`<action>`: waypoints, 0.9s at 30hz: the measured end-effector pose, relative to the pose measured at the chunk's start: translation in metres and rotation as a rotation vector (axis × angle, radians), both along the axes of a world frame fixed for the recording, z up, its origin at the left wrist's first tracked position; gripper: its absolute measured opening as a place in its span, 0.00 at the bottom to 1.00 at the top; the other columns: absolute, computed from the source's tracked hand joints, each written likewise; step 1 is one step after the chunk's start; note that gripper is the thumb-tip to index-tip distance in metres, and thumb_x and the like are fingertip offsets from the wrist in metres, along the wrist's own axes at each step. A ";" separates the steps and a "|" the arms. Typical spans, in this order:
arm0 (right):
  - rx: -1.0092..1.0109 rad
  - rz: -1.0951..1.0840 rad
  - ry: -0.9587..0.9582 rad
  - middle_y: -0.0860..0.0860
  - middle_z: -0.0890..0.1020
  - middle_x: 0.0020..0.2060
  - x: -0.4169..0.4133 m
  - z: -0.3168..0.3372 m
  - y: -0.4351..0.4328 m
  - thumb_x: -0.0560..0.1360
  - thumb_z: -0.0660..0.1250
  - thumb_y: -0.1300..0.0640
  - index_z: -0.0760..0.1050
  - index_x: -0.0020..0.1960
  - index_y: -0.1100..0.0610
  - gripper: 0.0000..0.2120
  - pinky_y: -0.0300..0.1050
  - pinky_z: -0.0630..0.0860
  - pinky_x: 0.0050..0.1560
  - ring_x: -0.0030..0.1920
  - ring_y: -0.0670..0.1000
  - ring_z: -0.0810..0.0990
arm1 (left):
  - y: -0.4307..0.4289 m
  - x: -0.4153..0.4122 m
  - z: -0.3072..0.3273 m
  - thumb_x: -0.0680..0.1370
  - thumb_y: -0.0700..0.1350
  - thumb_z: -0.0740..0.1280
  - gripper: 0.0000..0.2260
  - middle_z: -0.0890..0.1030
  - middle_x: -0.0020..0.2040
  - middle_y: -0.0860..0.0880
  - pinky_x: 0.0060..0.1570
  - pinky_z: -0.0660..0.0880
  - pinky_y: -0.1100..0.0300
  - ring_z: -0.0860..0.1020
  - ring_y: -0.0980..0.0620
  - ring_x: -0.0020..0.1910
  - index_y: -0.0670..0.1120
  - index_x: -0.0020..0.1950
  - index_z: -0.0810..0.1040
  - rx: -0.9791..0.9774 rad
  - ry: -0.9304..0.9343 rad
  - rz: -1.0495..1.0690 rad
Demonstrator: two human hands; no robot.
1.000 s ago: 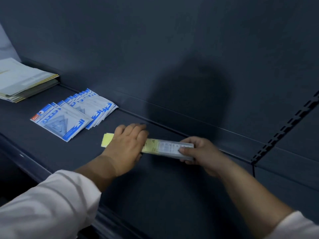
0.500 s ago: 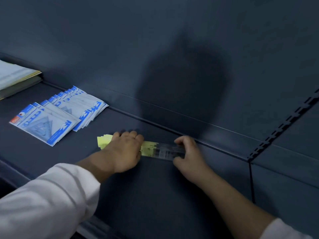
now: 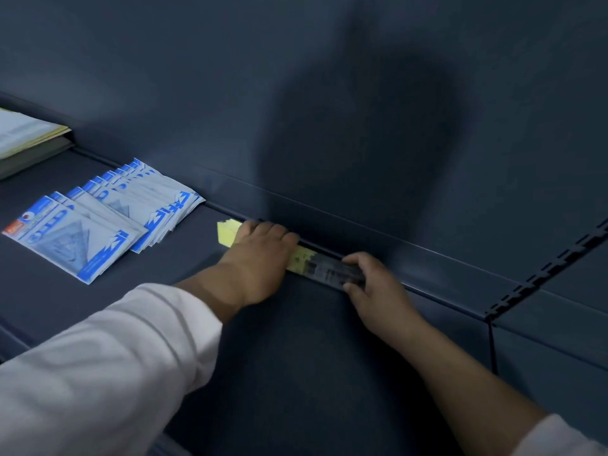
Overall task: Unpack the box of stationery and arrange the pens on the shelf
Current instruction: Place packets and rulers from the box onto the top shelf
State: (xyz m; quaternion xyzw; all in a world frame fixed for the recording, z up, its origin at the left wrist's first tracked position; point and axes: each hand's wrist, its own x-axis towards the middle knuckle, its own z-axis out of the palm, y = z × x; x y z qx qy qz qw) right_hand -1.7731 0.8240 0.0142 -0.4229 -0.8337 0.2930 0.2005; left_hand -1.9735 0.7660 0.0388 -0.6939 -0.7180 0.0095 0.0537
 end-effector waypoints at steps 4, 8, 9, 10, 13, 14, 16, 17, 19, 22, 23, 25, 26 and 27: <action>-0.051 -0.010 -0.037 0.46 0.76 0.56 0.004 0.003 0.009 0.76 0.66 0.59 0.70 0.61 0.50 0.15 0.41 0.71 0.56 0.55 0.46 0.75 | 0.008 0.009 -0.010 0.81 0.58 0.52 0.31 0.45 0.78 0.49 0.74 0.45 0.47 0.44 0.48 0.77 0.48 0.78 0.43 -0.128 -0.043 0.043; -0.077 0.015 -0.110 0.45 0.75 0.54 0.011 0.010 0.015 0.75 0.66 0.59 0.70 0.60 0.50 0.15 0.36 0.66 0.52 0.54 0.45 0.74 | 0.004 0.013 -0.022 0.71 0.69 0.38 0.39 0.40 0.78 0.50 0.73 0.40 0.48 0.39 0.50 0.76 0.50 0.77 0.38 -0.084 -0.070 0.005; -0.036 0.012 -0.162 0.46 0.74 0.55 0.013 0.011 0.015 0.75 0.66 0.58 0.69 0.61 0.50 0.15 0.37 0.66 0.54 0.56 0.46 0.73 | 0.004 0.014 -0.023 0.68 0.69 0.34 0.41 0.40 0.78 0.50 0.72 0.39 0.48 0.39 0.50 0.76 0.50 0.77 0.38 -0.084 -0.062 -0.009; 0.046 0.006 -0.234 0.47 0.73 0.58 0.014 0.012 0.014 0.75 0.65 0.56 0.68 0.63 0.51 0.17 0.38 0.66 0.57 0.58 0.47 0.71 | 0.004 0.015 -0.025 0.65 0.69 0.32 0.43 0.40 0.78 0.50 0.72 0.39 0.47 0.39 0.50 0.76 0.50 0.77 0.38 -0.093 -0.059 -0.018; 0.266 0.036 -0.402 0.48 0.63 0.71 0.012 0.010 0.004 0.77 0.60 0.55 0.60 0.73 0.52 0.26 0.44 0.57 0.70 0.69 0.51 0.61 | 0.007 0.016 -0.030 0.65 0.69 0.30 0.44 0.40 0.78 0.50 0.72 0.39 0.47 0.38 0.50 0.76 0.50 0.77 0.38 -0.114 -0.080 -0.018; 0.285 0.064 -0.439 0.49 0.57 0.75 0.012 0.006 0.001 0.78 0.58 0.55 0.55 0.76 0.53 0.28 0.44 0.51 0.72 0.72 0.51 0.57 | 0.007 0.016 -0.033 0.65 0.69 0.30 0.44 0.39 0.78 0.50 0.72 0.39 0.48 0.38 0.50 0.76 0.50 0.77 0.38 -0.123 -0.088 -0.021; 0.292 0.115 -0.523 0.49 0.48 0.78 0.011 -0.001 -0.007 0.80 0.51 0.53 0.46 0.78 0.52 0.28 0.45 0.41 0.74 0.76 0.51 0.48 | 0.002 0.015 -0.039 0.65 0.69 0.30 0.43 0.38 0.78 0.50 0.73 0.39 0.48 0.38 0.50 0.76 0.50 0.77 0.38 -0.128 -0.102 -0.032; 0.283 0.125 -0.562 0.48 0.45 0.78 0.012 -0.004 -0.010 0.80 0.47 0.48 0.43 0.78 0.52 0.29 0.45 0.36 0.74 0.77 0.50 0.43 | 0.000 0.014 -0.041 0.66 0.69 0.31 0.43 0.38 0.78 0.50 0.73 0.39 0.48 0.38 0.50 0.76 0.50 0.77 0.38 -0.126 -0.109 -0.040; 0.245 0.120 -0.599 0.47 0.39 0.77 0.013 -0.011 -0.014 0.74 0.36 0.37 0.38 0.78 0.51 0.35 0.46 0.31 0.72 0.76 0.48 0.36 | -0.005 0.013 -0.043 0.67 0.69 0.31 0.42 0.38 0.78 0.50 0.74 0.39 0.48 0.38 0.50 0.76 0.50 0.77 0.38 -0.127 -0.123 -0.057; 0.201 0.126 -0.616 0.45 0.34 0.76 0.015 -0.014 -0.019 0.68 0.32 0.30 0.34 0.77 0.49 0.41 0.47 0.31 0.73 0.74 0.48 0.30 | -0.012 0.013 -0.043 0.68 0.72 0.32 0.42 0.37 0.77 0.50 0.74 0.38 0.48 0.36 0.50 0.76 0.51 0.77 0.38 -0.138 -0.145 -0.069; 0.187 0.125 -0.622 0.45 0.34 0.76 0.015 -0.014 -0.021 0.69 0.34 0.28 0.33 0.77 0.48 0.41 0.48 0.31 0.73 0.74 0.48 0.29 | -0.014 0.013 -0.043 0.68 0.72 0.31 0.41 0.36 0.77 0.50 0.74 0.37 0.48 0.36 0.50 0.76 0.52 0.77 0.38 -0.139 -0.154 -0.069; 0.167 0.126 -0.634 0.44 0.33 0.75 0.015 -0.011 -0.028 0.66 0.33 0.26 0.33 0.76 0.47 0.44 0.51 0.31 0.73 0.73 0.48 0.27 | -0.019 0.014 -0.044 0.68 0.70 0.31 0.40 0.36 0.77 0.51 0.73 0.36 0.47 0.35 0.50 0.75 0.54 0.77 0.38 -0.135 -0.160 -0.073; 0.163 0.126 -0.644 0.44 0.32 0.75 0.015 -0.010 -0.031 0.64 0.31 0.26 0.33 0.76 0.46 0.45 0.52 0.30 0.73 0.73 0.49 0.26 | -0.020 0.013 -0.044 0.68 0.68 0.30 0.39 0.36 0.77 0.51 0.72 0.36 0.46 0.34 0.50 0.75 0.54 0.77 0.37 -0.135 -0.154 -0.078; 0.153 0.123 -0.651 0.44 0.32 0.75 0.015 -0.008 -0.034 0.63 0.31 0.27 0.33 0.76 0.46 0.45 0.54 0.30 0.73 0.72 0.49 0.25 | -0.022 0.013 -0.043 0.67 0.66 0.29 0.38 0.35 0.77 0.51 0.72 0.36 0.45 0.34 0.50 0.75 0.54 0.77 0.37 -0.138 -0.145 -0.084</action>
